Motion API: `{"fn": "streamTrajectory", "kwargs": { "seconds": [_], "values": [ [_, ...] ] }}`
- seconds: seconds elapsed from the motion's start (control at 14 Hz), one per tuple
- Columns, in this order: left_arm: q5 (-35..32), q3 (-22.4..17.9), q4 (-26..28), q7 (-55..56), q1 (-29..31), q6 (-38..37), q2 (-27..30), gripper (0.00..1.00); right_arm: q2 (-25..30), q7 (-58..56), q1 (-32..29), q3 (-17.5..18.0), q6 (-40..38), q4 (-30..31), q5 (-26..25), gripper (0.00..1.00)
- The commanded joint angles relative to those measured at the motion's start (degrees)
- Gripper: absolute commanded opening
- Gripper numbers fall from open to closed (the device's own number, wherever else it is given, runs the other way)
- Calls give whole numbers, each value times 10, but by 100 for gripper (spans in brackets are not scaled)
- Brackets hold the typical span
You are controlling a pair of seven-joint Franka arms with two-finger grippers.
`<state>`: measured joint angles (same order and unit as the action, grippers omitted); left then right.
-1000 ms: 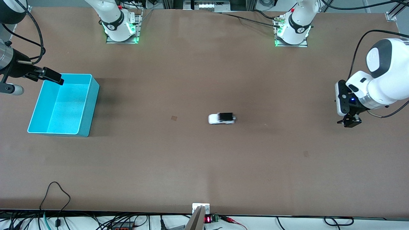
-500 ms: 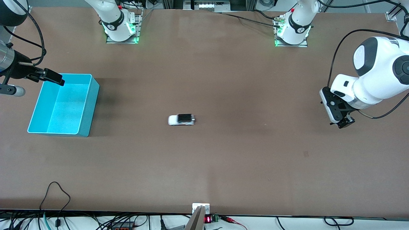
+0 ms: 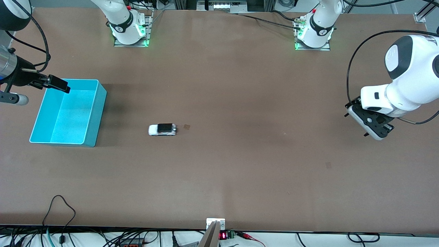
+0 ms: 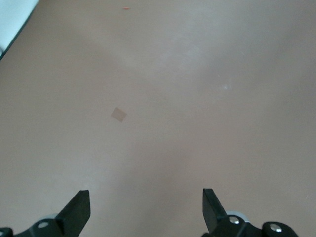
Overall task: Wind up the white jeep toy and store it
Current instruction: 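Withdraw the left gripper while the right gripper reaches toward the jeep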
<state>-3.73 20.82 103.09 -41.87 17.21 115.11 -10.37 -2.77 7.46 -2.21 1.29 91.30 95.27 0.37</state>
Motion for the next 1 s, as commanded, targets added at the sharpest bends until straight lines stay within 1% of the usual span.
{"fn": "streamTrajectory", "kwargs": {
  "seconds": [0.0,0.21,0.43,0.64,0.79,0.93],
  "values": [
    [12,-10,-23,115,-16,-13,-9,100,-5,-10,-3,0,0,-5,1,100],
    [10,-33,-41,244,-37,-16,-7,100,-28,-11,-4,-1,-2,-5,-2,100],
    [10,-66,-61,310,-53,-31,-4,100,-40,-11,-7,-2,-3,-5,1,100],
    [11,-107,-103,369,-90,-62,-4,100,-46,-11,-7,-3,-7,-3,1,100],
    [11,-111,-132,420,-93,-76,-5,100,-52,-20,-3,-3,-7,1,1,100],
    [11,-124,-177,439,-100,-123,-5,100,-63,-14,5,-1,-7,2,1,100]
  ]
}}
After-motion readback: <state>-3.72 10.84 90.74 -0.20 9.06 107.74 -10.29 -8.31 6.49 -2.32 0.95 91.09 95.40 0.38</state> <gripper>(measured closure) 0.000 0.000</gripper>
